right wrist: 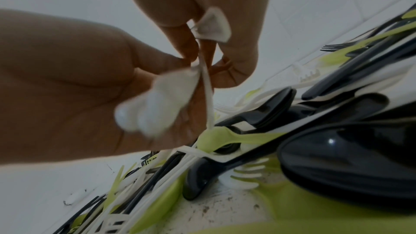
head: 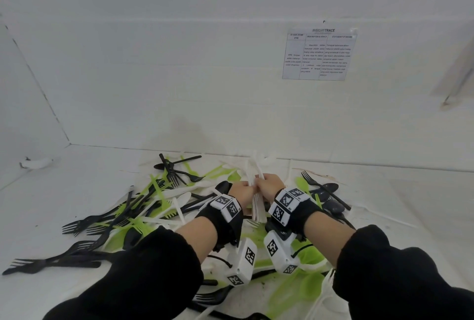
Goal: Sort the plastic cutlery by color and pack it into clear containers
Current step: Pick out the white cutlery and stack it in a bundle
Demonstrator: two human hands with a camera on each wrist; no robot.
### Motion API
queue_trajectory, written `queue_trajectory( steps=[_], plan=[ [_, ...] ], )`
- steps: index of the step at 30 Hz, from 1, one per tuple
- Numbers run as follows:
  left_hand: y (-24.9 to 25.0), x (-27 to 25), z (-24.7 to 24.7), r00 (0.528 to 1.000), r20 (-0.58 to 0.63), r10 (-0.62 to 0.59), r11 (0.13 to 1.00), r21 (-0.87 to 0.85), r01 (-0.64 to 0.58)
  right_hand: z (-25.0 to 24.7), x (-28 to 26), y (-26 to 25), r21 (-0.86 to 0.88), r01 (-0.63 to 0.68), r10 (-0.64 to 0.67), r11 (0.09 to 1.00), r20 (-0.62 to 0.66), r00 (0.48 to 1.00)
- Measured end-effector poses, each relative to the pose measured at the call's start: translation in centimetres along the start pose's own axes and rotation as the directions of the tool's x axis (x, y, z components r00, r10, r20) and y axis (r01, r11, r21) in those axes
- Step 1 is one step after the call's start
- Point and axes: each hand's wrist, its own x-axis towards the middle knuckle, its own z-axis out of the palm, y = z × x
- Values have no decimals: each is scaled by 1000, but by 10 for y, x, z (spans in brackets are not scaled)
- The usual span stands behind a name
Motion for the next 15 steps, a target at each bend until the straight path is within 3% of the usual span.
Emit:
queue_trajectory(
  steps=[8,11,15],
  plan=[
    [4,-4,-1,998,68,10,991,130,-19,-6,-4,4,94,-23,24,995,-8,1000],
    [2,-1,0,994,113,3,973,230,-30,-7,-5,4,37,-13,13,999,-3,1000],
    [-1,7,-1,995,100,-22,971,241,-3,-7,-8,6,-25,-1,1,1000,4,1000]
  ],
)
